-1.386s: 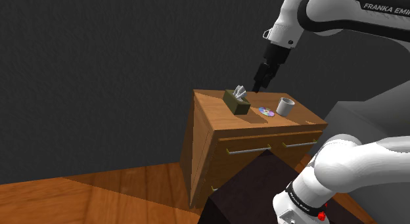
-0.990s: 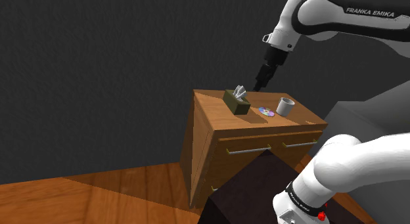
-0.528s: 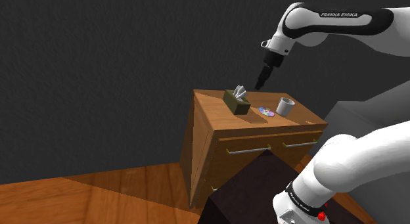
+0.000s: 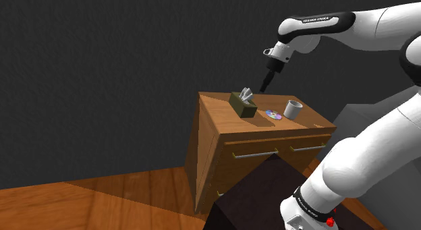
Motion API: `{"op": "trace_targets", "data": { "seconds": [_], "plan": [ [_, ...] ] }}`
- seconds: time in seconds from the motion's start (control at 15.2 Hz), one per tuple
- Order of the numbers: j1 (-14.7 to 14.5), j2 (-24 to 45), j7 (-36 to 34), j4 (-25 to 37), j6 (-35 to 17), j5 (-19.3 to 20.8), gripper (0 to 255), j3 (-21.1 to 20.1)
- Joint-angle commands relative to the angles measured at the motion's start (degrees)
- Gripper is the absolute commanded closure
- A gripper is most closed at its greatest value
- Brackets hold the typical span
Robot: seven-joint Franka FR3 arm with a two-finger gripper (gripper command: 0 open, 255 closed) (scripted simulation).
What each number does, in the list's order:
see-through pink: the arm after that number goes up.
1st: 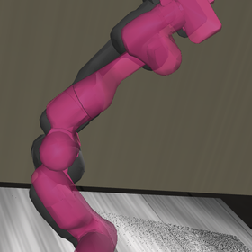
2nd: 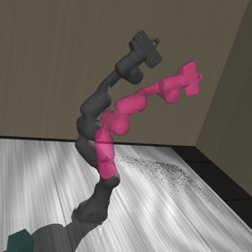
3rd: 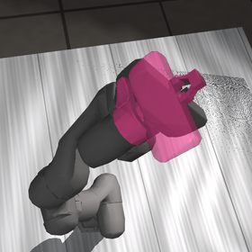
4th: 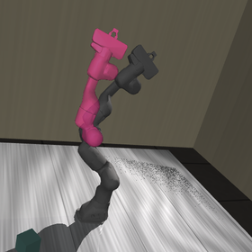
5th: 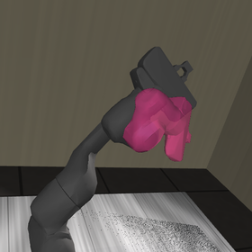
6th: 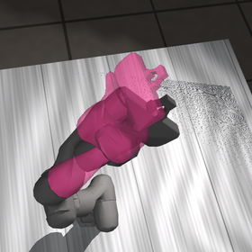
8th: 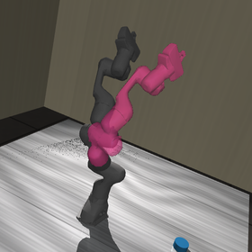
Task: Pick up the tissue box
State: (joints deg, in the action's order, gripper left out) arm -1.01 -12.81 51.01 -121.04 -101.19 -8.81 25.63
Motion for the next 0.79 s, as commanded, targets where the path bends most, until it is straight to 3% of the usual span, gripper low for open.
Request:
{"op": "trace_targets", "data": {
  "seconds": [0.0,0.26,0.53,0.73],
  "plan": [
    [-0.09,5.77,5.66,4.50,0.84,-2.75,0,2.42],
    [1.64,17.62,16.10,13.56,3.48,-9.20,0,5.30],
    [5.84,30.06,24.75,24.75,7.97,-15.67,0,5.46],
    [6.60,31.89,26.02,25.20,7.29,-16.55,0,5.02]
  ]
}}
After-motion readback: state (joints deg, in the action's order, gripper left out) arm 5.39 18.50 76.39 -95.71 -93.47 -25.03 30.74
